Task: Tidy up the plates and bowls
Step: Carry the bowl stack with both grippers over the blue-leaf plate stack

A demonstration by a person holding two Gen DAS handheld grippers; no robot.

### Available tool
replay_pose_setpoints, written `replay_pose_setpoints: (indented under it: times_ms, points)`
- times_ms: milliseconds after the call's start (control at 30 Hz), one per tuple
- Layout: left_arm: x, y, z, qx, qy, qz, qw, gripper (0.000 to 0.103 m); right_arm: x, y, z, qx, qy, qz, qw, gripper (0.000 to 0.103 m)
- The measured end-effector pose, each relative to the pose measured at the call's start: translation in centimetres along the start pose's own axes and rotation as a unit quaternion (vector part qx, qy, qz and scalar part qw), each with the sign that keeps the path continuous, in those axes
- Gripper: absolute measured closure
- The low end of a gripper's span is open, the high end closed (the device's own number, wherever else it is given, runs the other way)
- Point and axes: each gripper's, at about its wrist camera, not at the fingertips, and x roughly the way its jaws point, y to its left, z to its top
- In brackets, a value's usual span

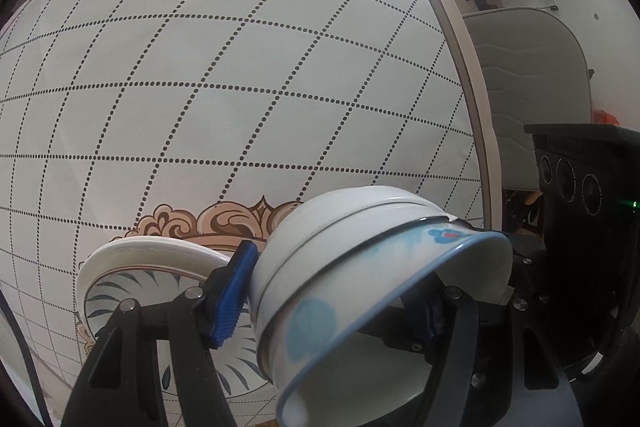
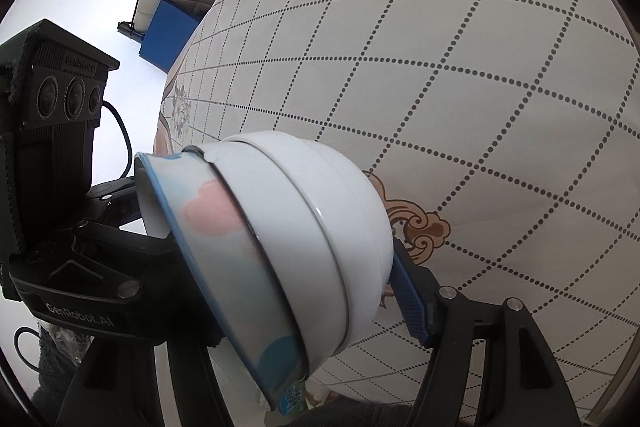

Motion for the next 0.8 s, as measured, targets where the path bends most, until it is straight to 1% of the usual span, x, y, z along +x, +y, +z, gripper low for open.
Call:
replay_pose_setpoints:
  times_ms: [233, 433, 500, 800]
  points:
    - [-2.0, 2.0, -2.4, -0.01, -0.014, 0.01, 0.9998, 0.038, 1.5, 3.8, -0.7, -0.023, 0.01, 0.001, 1.0, 0.034]
    - [-3.2, 4.8, -4.9, -0.029, -0.025, 0.013, 0.9992, 0.038, 3.8, 7.0, -2.0, -0.041, 0.026, 0.003, 0.999, 0.034]
    - [-3.3, 5.8, -5.7, -0.039, -0.027, 0.012, 0.9988, 0.038, 4.8, 7.7, -2.8, -0.047, 0.035, 0.002, 0.998, 0.034]
    - [-1.9, 9.9, -7.9, -0.073, -0.02, 0.005, 0.9971, 0.038, 9.4, 9.2, -3.9, -0.06, 0.073, -0.008, 0.996, 0.034]
